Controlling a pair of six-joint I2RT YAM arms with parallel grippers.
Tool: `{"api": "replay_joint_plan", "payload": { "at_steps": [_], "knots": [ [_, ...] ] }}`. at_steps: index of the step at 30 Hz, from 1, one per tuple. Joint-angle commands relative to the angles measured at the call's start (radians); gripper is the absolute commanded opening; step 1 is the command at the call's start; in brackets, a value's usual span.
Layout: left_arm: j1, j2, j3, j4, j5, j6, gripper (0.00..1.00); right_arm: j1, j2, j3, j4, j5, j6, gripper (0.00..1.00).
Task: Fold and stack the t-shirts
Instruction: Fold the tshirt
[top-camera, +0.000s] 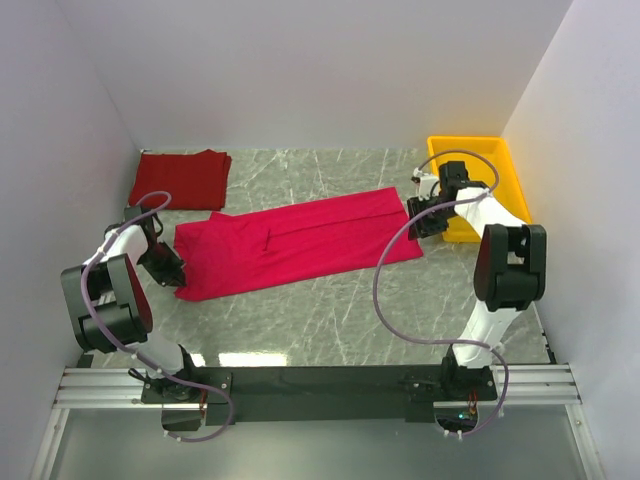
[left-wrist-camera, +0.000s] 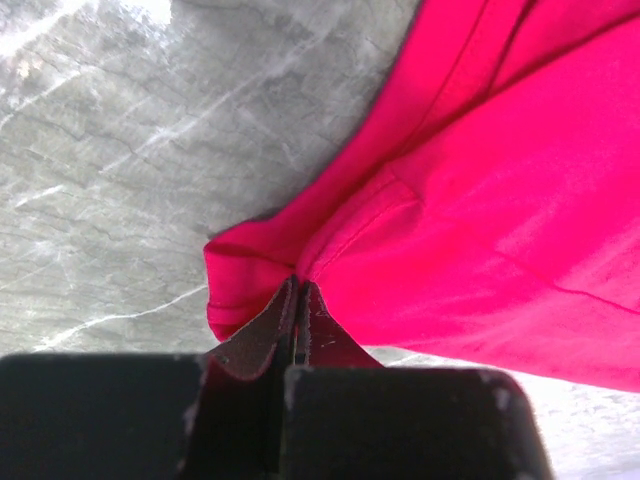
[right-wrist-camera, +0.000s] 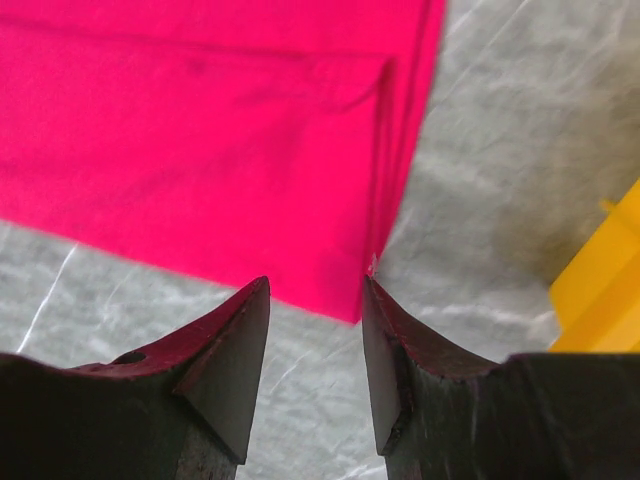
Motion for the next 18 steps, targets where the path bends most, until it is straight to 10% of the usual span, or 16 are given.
{"api": "replay_joint_plan", "payload": {
  "at_steps": [1,18],
  "knots": [
    [-0.004,-0.049,0.026,-0.019,0.031,0.013,0.01,-0.001,0.061,0.068,0.013,0.053,0.027,0.49],
    [-0.002,-0.078,0.027,-0.024,0.064,0.008,0.01,0.003,0.115,0.022,0.035,0.059,0.052,0.41]
  ]
}}
